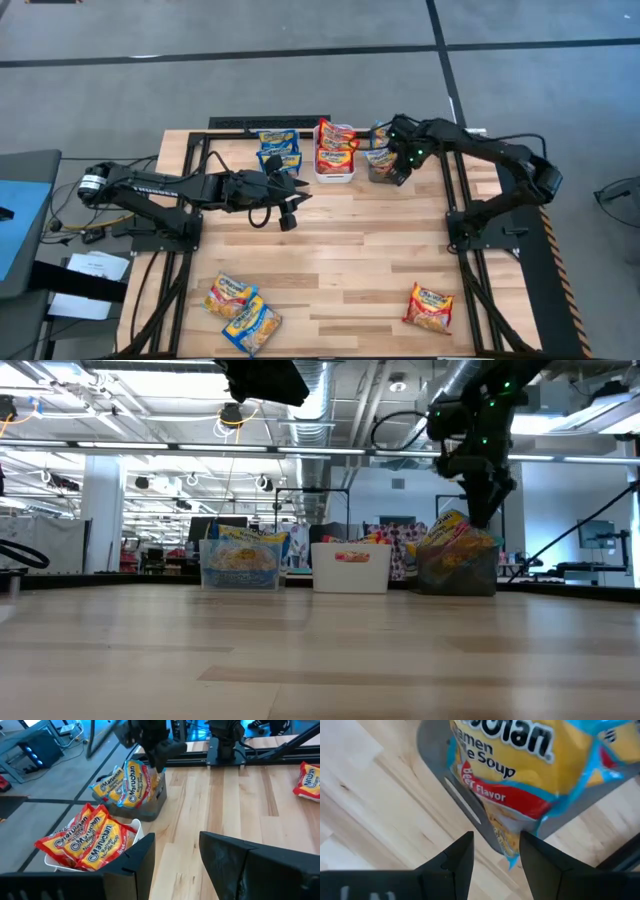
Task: Sort Maruchan noodles
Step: Put the light blue noodle pack into the black bin, then put the red noodle pack into the white bin
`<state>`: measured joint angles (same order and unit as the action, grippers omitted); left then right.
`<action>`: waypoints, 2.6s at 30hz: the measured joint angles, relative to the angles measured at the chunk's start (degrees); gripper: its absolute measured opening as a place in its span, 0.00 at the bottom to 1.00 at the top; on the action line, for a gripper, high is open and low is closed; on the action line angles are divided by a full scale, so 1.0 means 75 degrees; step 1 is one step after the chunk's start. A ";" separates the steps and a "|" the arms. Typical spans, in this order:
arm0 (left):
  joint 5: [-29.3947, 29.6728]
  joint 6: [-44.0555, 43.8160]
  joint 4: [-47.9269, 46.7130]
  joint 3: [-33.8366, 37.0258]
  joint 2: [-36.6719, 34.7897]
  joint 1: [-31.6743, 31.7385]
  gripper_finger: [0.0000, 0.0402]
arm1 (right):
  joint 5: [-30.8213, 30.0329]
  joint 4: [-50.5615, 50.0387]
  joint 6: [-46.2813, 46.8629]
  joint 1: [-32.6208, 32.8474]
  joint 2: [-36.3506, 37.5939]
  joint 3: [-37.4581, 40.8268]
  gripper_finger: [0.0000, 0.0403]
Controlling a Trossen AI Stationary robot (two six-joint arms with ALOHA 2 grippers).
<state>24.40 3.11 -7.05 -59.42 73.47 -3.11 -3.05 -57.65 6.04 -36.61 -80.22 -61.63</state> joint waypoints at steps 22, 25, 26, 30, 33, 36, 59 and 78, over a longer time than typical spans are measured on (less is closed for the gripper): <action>-0.0003 -0.0192 0.0000 0.0000 0.0000 -0.0001 0.36 | -0.0125 0.0274 -0.0031 -0.0820 -0.1659 0.0000 0.45; -0.0003 -0.0192 0.0000 0.0000 -0.0002 -0.0003 0.36 | -0.0125 0.0074 -0.0009 -0.0830 -0.1503 0.0000 0.45; -0.0003 -0.0192 0.0000 0.0000 0.0001 -0.0003 0.36 | -0.0125 -0.0017 -0.0009 -0.0830 -0.1428 0.0000 0.45; -0.0003 -0.0192 0.0000 0.0000 -0.0001 -0.0002 0.36 | -0.0123 -0.0287 0.0000 -0.0824 -0.1051 0.0000 0.45; -0.0003 -0.0193 0.0000 0.0000 0.0001 -0.0002 0.36 | -0.0051 -0.0314 0.0091 -0.0806 -0.0642 0.0000 0.45; -0.0003 -0.0192 0.0003 0.0000 -0.0002 0.0000 0.36 | 0.0017 -0.0208 0.0272 -0.0720 -0.0171 0.0000 0.45; 0.0000 -0.0311 0.0006 0.0000 0.0000 -0.0002 0.36 | -0.0180 0.0911 0.0435 -0.0901 -0.0467 0.0000 0.44; 0.0296 0.0008 -0.0013 0.0003 -0.0002 0.0000 0.36 | -0.0210 -0.0023 0.0396 -0.0593 -0.0449 -0.0824 0.40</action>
<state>26.62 3.17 -7.15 -59.40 73.45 -3.11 -4.62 -57.82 9.02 -41.06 -83.59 -67.80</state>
